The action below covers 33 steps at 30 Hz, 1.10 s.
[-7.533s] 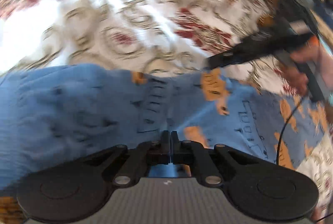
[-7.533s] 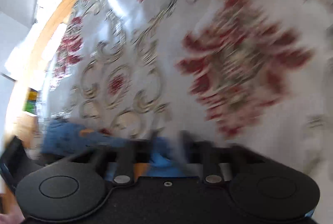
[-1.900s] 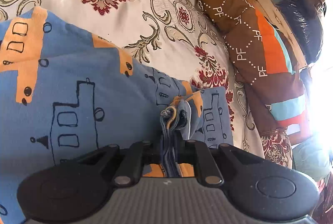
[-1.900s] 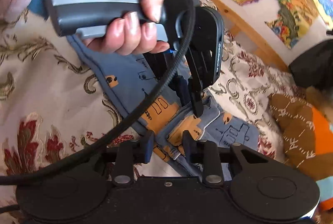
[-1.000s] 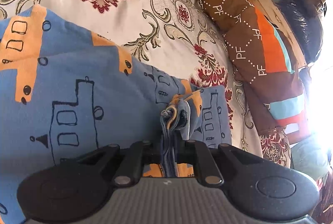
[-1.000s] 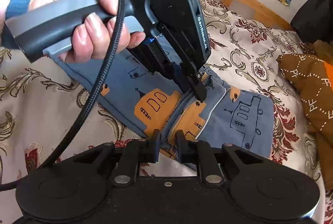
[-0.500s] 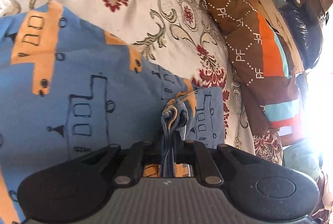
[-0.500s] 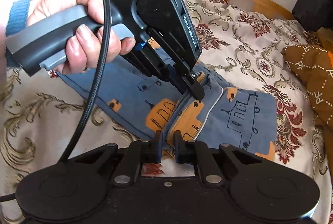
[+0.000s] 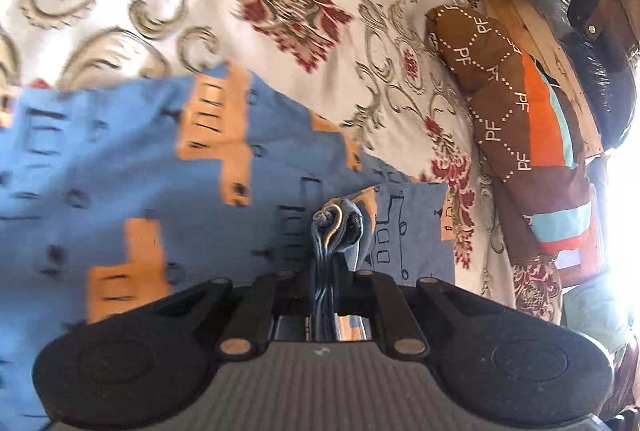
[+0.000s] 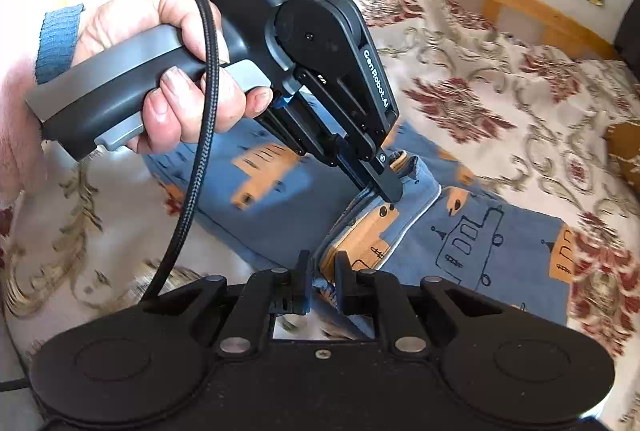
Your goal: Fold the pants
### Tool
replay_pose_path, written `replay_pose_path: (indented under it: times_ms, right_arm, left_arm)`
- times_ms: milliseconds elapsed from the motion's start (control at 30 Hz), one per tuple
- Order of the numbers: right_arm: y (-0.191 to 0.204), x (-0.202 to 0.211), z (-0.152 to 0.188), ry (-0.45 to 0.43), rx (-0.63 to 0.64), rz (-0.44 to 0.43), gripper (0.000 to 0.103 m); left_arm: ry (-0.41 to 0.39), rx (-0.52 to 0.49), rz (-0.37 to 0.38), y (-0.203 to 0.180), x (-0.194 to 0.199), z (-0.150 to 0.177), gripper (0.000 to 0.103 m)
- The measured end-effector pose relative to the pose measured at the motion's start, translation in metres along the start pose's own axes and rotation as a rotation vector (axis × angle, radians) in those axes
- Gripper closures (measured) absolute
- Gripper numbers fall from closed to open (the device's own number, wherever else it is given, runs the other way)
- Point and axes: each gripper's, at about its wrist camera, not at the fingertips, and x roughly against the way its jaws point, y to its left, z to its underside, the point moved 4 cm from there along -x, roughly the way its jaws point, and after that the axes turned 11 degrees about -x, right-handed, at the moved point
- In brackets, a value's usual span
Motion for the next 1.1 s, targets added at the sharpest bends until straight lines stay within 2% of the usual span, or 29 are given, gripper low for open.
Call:
replay_pose_path:
  times_ms: [133, 433, 667, 833, 967, 1033, 1067, 1100]
  right_arm:
    - [0.02, -0.009, -0.006, 0.001, 0.024, -0.02, 0.092]
    - [0.044, -0.015, -0.019, 0.002, 0.045, -0.052, 0.092]
    - [0.054, -0.023, -0.019, 0.015, 0.067, -0.064, 0.092]
    - [0.055, -0.029, -0.016, 0.024, 0.071, -0.063, 0.092]
    - [0.053, -0.024, -0.014, 0.011, 0.067, -0.073, 0.084]
    - [0.049, -0.014, -0.013, -0.011, 0.059, -0.084, 0.068]
    - [0.046, -0.008, -0.012, -0.023, 0.052, -0.079, 0.053]
    - [0.042, 0.0, -0.012, -0.039, 0.045, -0.079, 0.046]
  left_arm:
    - [0.002, 0.002, -0.021, 0.016, 0.014, 0.003, 0.095]
    - [-0.031, 0.024, -0.014, 0.042, 0.038, 0.007, 0.095]
    - [-0.041, 0.041, -0.024, 0.053, 0.044, 0.013, 0.095]
    - [-0.034, 0.005, -0.044, 0.052, 0.042, 0.012, 0.093]
    - [-0.052, 0.006, -0.071, 0.053, 0.052, 0.017, 0.083]
    - [-0.076, 0.001, -0.103, 0.05, 0.062, 0.021, 0.07]
    - [-0.092, -0.003, -0.122, 0.048, 0.068, 0.023, 0.059]
    - [-0.112, -0.01, -0.144, 0.044, 0.075, 0.026, 0.053]
